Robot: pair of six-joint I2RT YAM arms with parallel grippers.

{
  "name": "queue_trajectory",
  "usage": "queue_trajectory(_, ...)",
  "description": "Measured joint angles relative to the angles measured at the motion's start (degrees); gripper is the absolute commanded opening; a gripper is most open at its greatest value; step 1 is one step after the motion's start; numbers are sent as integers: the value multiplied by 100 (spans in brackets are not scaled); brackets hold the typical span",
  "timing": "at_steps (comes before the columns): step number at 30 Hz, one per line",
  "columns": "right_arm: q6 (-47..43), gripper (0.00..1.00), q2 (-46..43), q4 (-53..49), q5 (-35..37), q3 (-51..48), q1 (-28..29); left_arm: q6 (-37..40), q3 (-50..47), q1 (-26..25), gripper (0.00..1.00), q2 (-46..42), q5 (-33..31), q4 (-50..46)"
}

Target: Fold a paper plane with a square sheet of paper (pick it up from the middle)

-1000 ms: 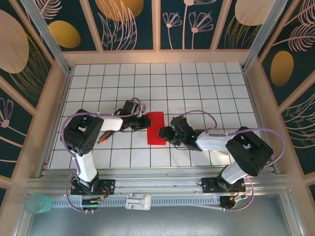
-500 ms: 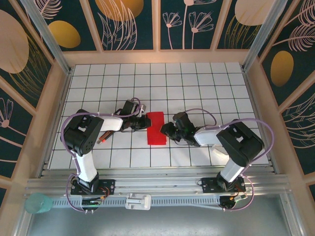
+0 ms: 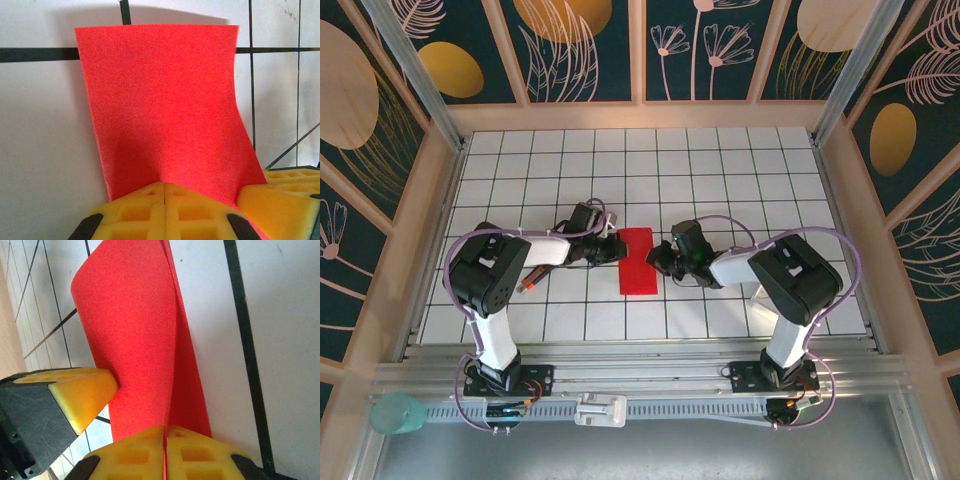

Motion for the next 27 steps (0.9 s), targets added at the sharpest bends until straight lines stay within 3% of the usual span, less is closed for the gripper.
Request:
queue_trajectory(5,326,3,-44,2,-20,-48,-4,20,-33,-7,38,-201,-15,-13)
queue_trajectory(11,807,2,-450,-17,-13,-243,35,199,-999,-201,51,-1644,-391,638)
queue_trajectory(18,1130,2,-721,-210,7,-264,136,1036,-2347,-1639,66,-3108,-1401,1550)
queue_trajectory(23,1239,1,-721,-310,4,-267,136,1790,-2573,-2529,70,-3115,-2240,1574)
queue_trajectory(27,1279,1,-721,-308,2,-267,136,2275,-2426,-2964,73,-2671,-2874,1545)
